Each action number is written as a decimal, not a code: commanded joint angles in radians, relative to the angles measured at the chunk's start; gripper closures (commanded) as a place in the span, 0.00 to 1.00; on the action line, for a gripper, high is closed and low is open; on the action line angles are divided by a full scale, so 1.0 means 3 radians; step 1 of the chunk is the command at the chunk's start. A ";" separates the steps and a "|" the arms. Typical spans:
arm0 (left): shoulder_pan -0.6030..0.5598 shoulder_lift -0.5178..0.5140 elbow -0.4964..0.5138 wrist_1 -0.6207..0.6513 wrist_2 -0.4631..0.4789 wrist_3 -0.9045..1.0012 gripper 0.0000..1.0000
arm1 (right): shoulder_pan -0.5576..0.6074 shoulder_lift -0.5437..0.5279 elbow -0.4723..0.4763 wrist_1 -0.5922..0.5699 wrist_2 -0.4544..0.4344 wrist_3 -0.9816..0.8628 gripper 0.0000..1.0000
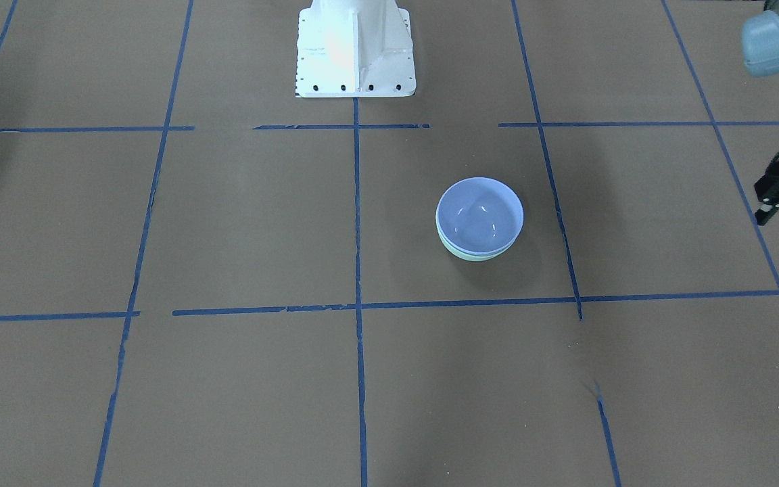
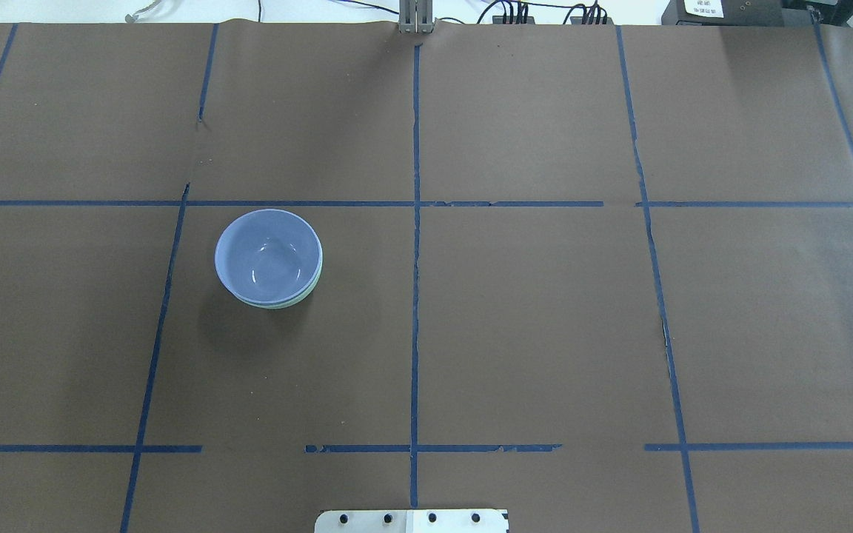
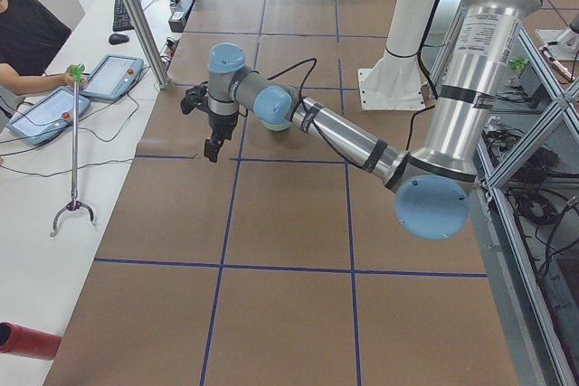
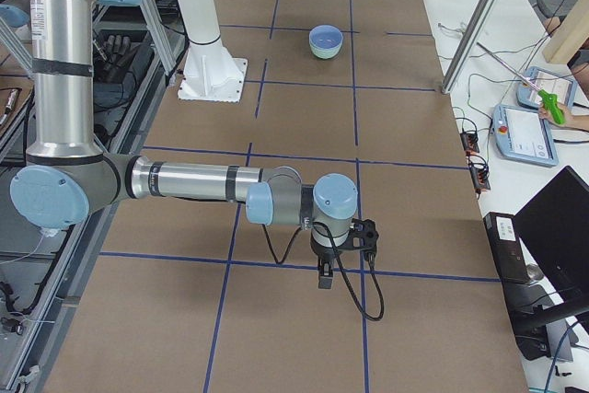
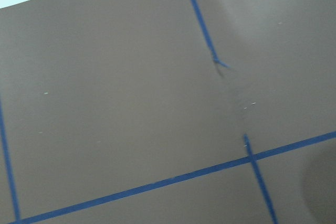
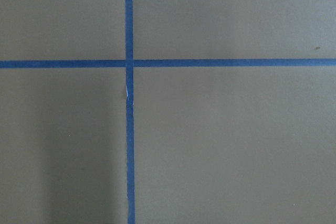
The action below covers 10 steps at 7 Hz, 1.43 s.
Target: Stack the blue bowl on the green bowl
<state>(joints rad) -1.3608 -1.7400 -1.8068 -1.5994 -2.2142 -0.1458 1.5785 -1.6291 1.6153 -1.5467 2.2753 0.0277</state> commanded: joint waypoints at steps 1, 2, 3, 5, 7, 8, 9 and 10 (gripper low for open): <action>-0.0453 0.0485 0.0319 -0.0032 -0.0395 0.0819 0.00 | 0.0000 0.0000 0.0000 0.0001 -0.0001 0.0000 0.00; -0.0505 0.0523 0.0493 -0.0027 -0.0483 0.0894 0.00 | 0.0000 0.0000 0.0000 -0.0004 0.0004 0.0000 0.00; -0.0612 0.0518 0.0698 -0.0032 -0.0489 0.0915 0.00 | 0.0000 0.0000 0.0000 0.0001 0.0004 0.0000 0.00; -0.0837 0.0523 0.0786 0.0019 -0.0474 0.0865 0.00 | 0.0000 0.0000 0.0000 0.0001 -0.0001 0.0000 0.00; -0.0859 0.0584 0.0802 0.0014 -0.0453 0.0859 0.00 | 0.0000 0.0000 0.0000 0.0001 -0.0001 0.0000 0.00; -0.0859 0.0650 0.0797 0.0019 -0.0453 0.0859 0.00 | 0.0000 0.0000 0.0000 0.0001 -0.0001 0.0000 0.00; -0.0859 0.0671 0.0792 0.0019 -0.0453 0.0859 0.00 | 0.0000 0.0000 0.0000 0.0001 -0.0001 0.0000 0.00; -0.0859 0.0687 0.0782 0.0014 -0.0448 0.0859 0.00 | 0.0000 0.0000 0.0000 0.0001 -0.0001 0.0000 0.00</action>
<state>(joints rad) -1.6178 -1.5424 -1.5697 -1.5943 -2.3499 0.1121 1.5785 -1.6291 1.6153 -1.5463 2.2749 0.0276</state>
